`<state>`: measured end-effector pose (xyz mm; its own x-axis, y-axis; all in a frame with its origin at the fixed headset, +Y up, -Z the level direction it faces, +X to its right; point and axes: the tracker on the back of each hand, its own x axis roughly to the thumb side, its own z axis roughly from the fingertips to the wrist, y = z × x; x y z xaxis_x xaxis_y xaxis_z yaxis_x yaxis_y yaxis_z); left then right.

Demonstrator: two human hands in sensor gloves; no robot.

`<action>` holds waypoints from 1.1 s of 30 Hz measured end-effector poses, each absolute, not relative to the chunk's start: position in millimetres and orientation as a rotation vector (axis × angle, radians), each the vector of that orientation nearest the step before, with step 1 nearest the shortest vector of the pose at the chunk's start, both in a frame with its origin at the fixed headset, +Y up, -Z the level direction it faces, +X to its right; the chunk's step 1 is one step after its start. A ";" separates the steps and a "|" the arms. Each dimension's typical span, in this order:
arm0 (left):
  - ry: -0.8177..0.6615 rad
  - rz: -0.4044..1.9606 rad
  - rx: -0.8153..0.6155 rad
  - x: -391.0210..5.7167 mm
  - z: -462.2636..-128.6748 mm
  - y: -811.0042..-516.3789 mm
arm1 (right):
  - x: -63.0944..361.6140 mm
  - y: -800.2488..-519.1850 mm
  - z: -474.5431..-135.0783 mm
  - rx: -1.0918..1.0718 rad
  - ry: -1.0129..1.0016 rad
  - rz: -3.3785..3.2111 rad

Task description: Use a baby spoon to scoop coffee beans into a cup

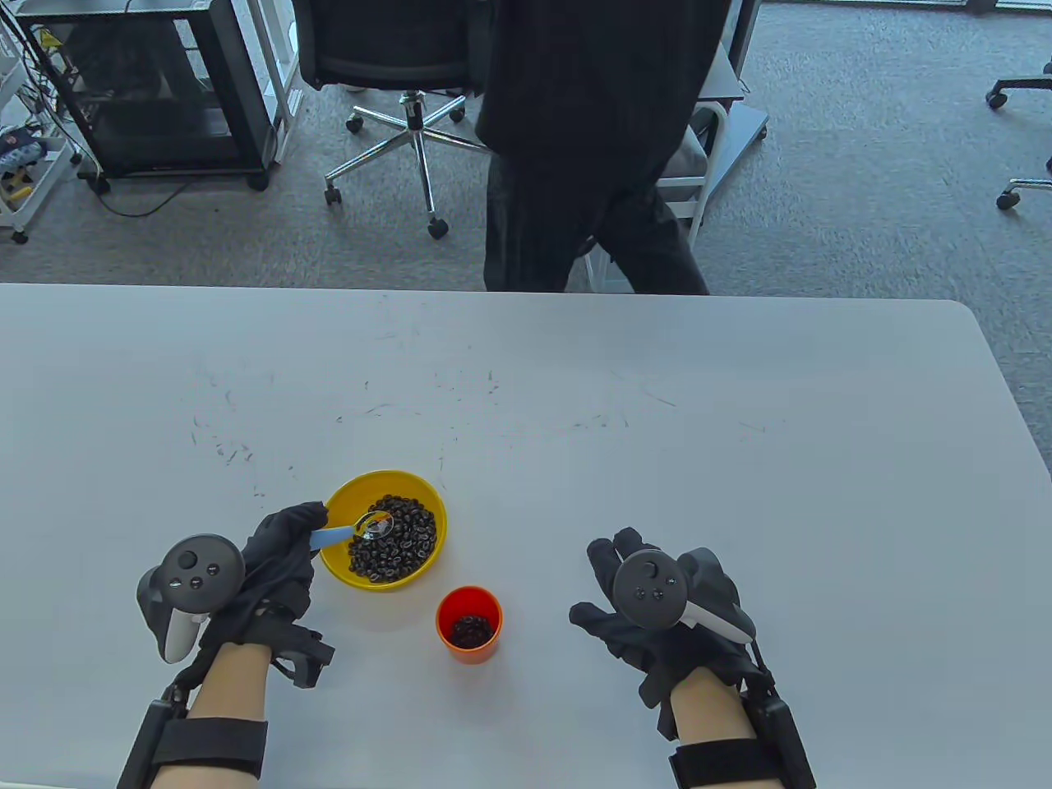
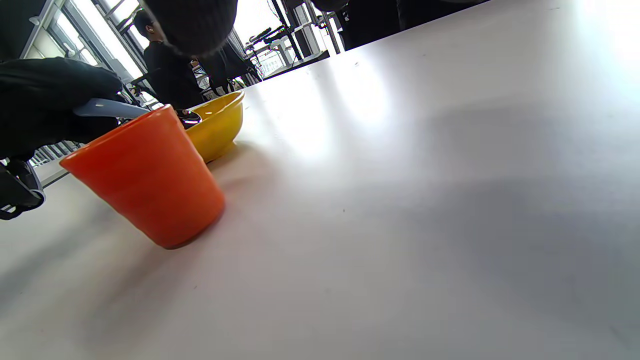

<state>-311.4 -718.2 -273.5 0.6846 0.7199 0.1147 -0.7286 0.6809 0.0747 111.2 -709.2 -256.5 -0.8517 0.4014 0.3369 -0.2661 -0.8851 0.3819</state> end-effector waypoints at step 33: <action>-0.296 0.305 0.090 -275.5 -268.7 -698.7 | 117.0 -692.1 -250.9 0.577 0.210 2.788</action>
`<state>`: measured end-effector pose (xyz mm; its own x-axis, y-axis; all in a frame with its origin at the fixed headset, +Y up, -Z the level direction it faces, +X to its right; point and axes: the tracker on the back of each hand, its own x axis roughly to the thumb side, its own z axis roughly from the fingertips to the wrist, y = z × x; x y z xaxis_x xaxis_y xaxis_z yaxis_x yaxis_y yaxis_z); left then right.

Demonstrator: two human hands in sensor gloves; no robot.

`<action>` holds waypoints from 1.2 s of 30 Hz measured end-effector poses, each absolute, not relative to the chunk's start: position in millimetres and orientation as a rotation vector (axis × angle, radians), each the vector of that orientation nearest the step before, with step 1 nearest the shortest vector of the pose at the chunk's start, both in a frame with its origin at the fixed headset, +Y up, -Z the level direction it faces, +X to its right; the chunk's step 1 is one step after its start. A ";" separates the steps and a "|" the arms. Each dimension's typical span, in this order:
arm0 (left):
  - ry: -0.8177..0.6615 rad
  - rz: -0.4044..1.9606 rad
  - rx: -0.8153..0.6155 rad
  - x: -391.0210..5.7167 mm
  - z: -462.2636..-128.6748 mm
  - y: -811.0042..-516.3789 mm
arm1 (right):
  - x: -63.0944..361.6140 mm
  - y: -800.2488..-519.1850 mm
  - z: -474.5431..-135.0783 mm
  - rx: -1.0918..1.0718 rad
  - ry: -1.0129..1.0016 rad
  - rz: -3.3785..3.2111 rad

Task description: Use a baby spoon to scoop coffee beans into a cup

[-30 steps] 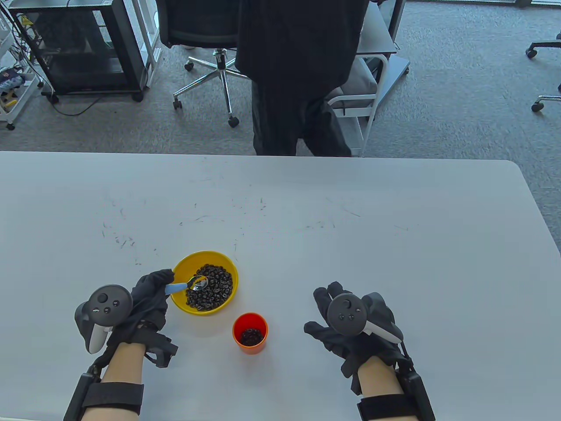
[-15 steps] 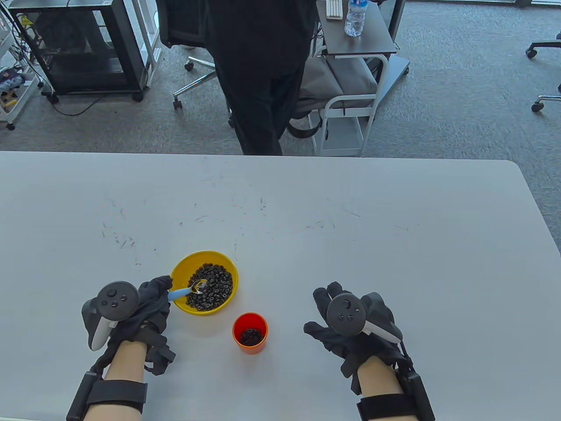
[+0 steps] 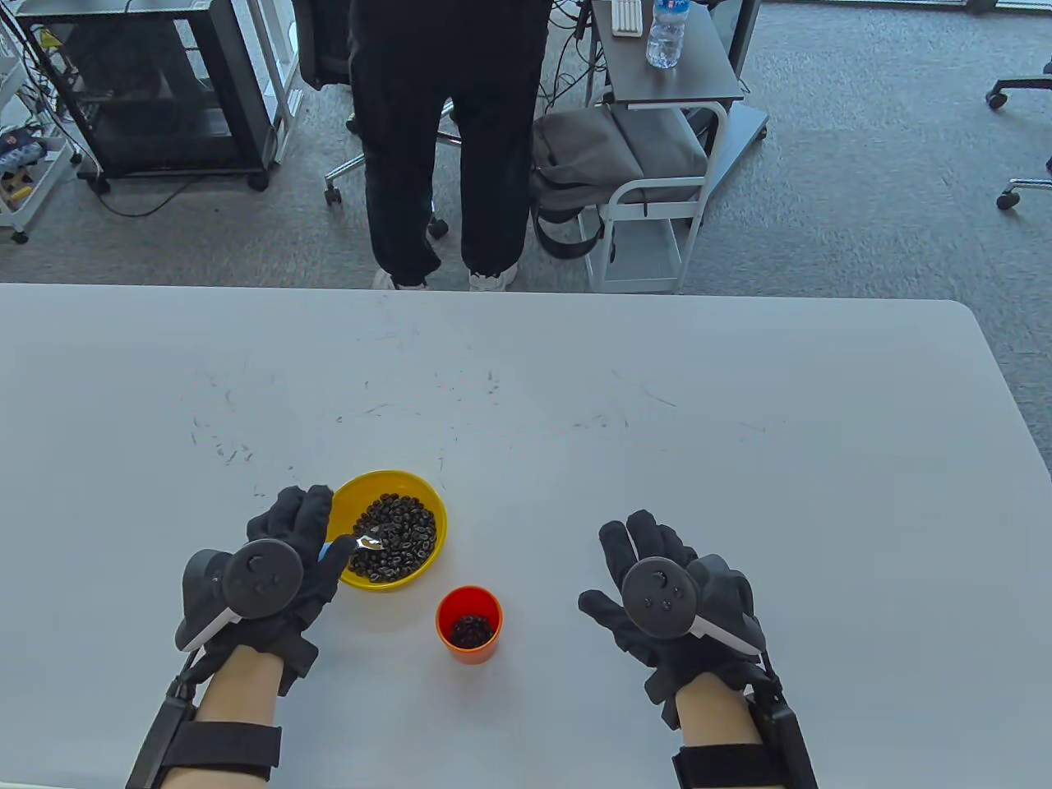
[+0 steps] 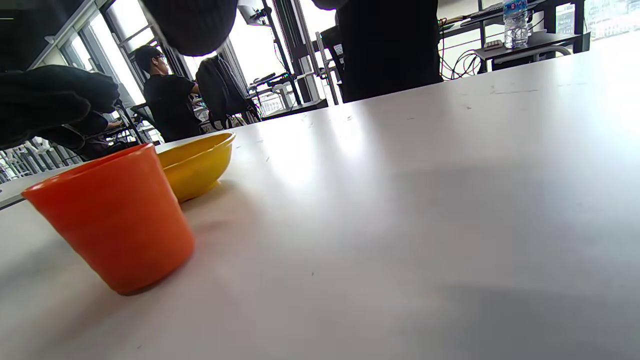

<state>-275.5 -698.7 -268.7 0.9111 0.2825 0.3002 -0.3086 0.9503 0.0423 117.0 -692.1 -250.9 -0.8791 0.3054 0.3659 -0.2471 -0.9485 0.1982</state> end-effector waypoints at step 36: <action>-0.415 0.139 0.013 -240.8 -258.0 -698.6 | 116.1 -676.2 -244.3 0.601 0.069 2.885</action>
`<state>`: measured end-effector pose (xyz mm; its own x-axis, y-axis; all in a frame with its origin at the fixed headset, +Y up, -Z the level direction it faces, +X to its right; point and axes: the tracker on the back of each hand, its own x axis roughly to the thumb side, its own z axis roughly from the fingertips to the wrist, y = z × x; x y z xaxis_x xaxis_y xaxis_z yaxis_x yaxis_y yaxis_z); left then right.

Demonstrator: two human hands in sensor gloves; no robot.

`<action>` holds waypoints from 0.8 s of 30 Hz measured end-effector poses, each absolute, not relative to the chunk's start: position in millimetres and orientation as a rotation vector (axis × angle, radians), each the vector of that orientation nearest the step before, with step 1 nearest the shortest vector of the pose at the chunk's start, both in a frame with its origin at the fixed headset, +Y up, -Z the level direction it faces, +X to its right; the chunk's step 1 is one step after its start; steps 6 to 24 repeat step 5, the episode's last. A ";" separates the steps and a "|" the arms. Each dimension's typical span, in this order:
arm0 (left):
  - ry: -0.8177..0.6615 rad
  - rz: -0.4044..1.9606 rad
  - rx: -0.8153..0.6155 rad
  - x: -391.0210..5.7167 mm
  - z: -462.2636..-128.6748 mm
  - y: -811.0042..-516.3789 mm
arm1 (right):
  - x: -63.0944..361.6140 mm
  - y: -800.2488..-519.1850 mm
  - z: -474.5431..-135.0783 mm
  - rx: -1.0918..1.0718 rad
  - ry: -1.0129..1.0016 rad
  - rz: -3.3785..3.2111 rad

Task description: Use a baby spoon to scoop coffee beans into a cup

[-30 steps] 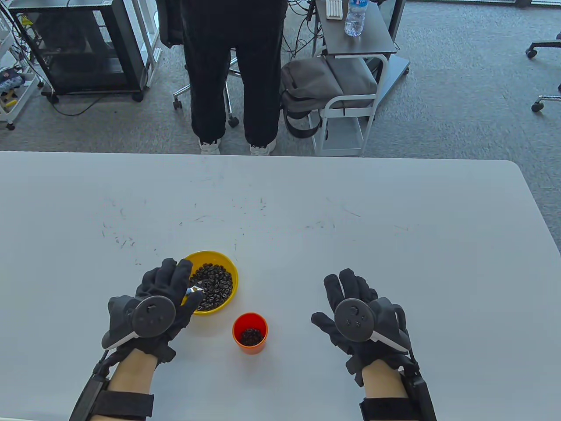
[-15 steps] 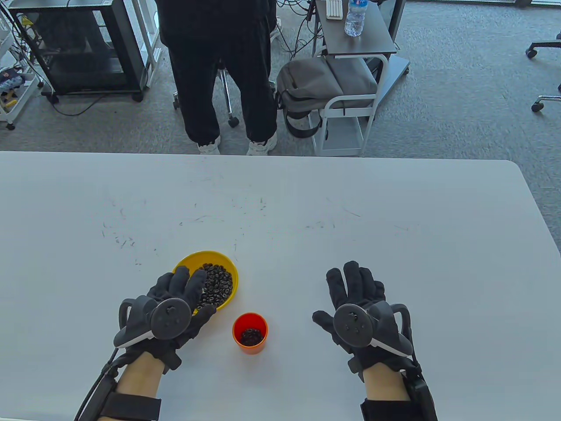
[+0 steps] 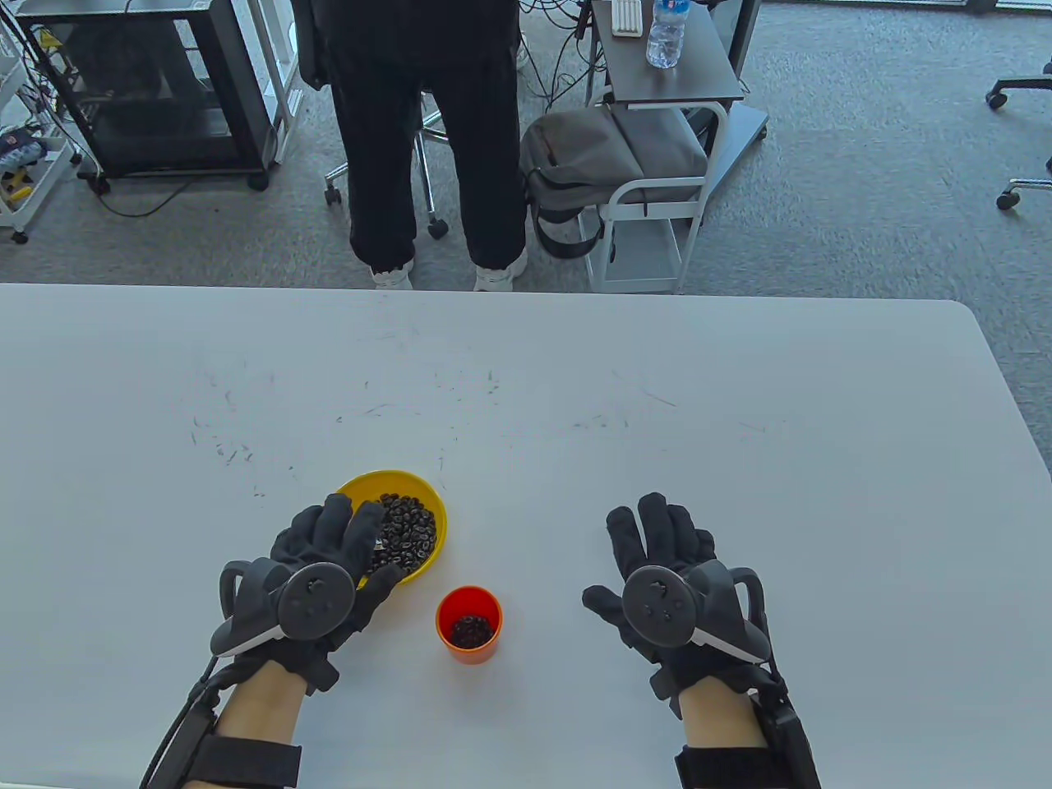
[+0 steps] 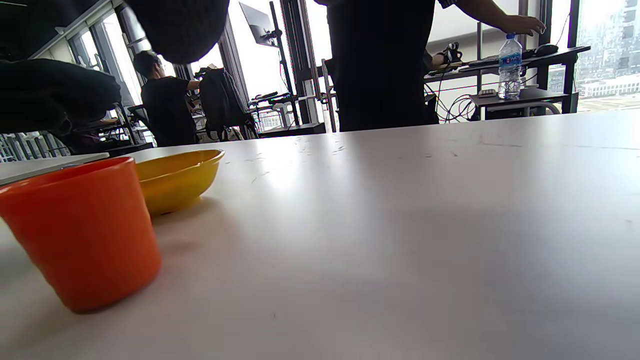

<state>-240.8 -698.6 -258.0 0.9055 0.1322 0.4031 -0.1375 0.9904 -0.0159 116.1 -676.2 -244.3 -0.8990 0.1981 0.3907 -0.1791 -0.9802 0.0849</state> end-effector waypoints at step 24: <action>-0.415 0.151 0.014 -241.7 -258.1 -698.1 | 115.4 -677.2 -244.6 0.602 0.089 2.880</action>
